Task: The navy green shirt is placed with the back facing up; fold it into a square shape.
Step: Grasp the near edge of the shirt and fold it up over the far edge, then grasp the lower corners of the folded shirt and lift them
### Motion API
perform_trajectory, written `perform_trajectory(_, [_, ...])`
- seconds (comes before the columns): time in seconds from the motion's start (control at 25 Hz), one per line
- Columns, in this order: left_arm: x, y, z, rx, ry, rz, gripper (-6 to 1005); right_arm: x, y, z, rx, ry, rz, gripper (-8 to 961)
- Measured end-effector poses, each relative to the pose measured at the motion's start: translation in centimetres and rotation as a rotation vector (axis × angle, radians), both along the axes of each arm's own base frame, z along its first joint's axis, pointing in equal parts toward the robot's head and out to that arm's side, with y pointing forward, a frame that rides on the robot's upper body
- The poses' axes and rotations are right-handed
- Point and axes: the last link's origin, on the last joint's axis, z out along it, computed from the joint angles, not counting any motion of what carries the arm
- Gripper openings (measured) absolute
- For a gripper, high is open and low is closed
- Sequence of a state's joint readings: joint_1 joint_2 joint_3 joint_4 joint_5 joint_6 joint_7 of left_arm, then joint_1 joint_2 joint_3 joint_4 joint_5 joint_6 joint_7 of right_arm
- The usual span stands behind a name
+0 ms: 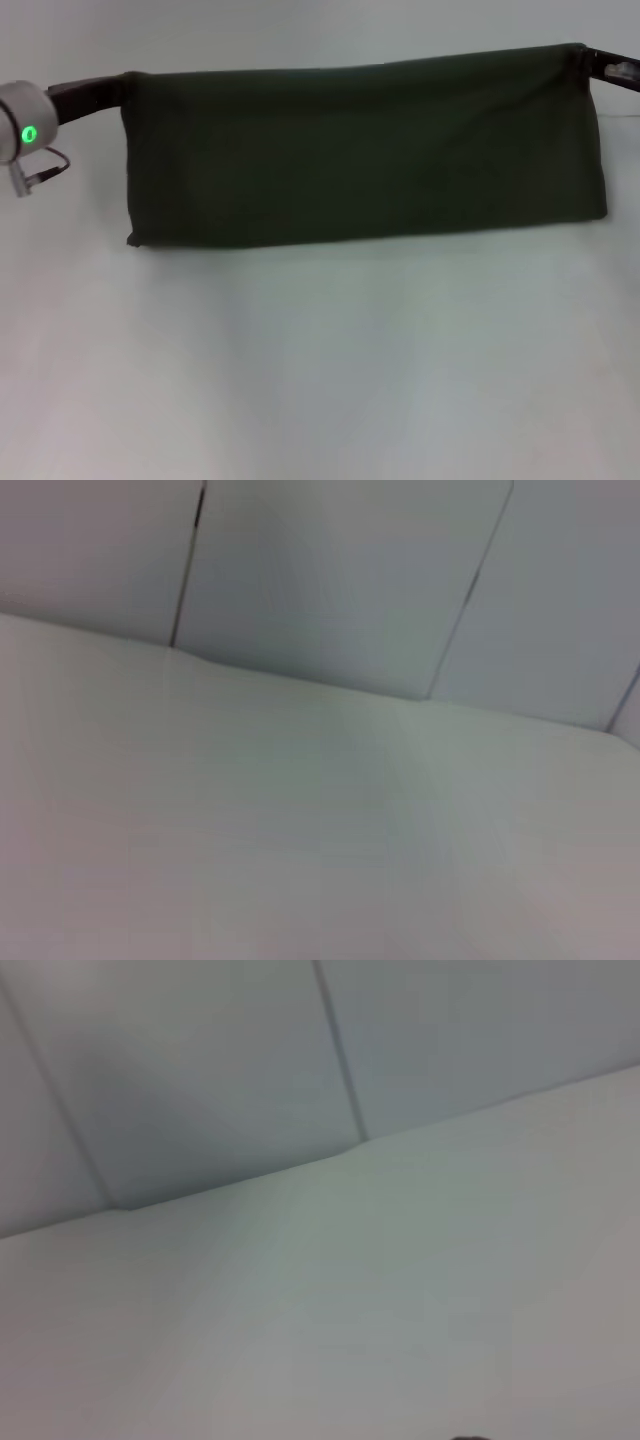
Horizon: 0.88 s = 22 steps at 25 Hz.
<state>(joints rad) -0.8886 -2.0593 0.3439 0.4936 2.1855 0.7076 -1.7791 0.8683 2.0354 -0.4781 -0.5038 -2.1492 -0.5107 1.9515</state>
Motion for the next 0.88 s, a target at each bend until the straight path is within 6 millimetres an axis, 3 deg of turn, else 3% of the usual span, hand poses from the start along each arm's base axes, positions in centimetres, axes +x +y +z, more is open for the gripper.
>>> perform_trajectory(0.6, [0.7,0.4,-3.3,0.118,0.043,0.010,27,-1.0,1.3,-1.4,0.091,-0.068,-0.056,171])
perform_trajectory(0.84, [-0.1,0.3,-3.3,0.161,0.012,0.068,64,-0.9,1.4,-1.1,0.094,-0.070,-0.055,206])
perform_trajectory(0.88, [-0.1,0.3,-3.3,0.161,0.012,0.071,90,-0.9,1.4,-1.2,0.090,-0.074,-0.055,255])
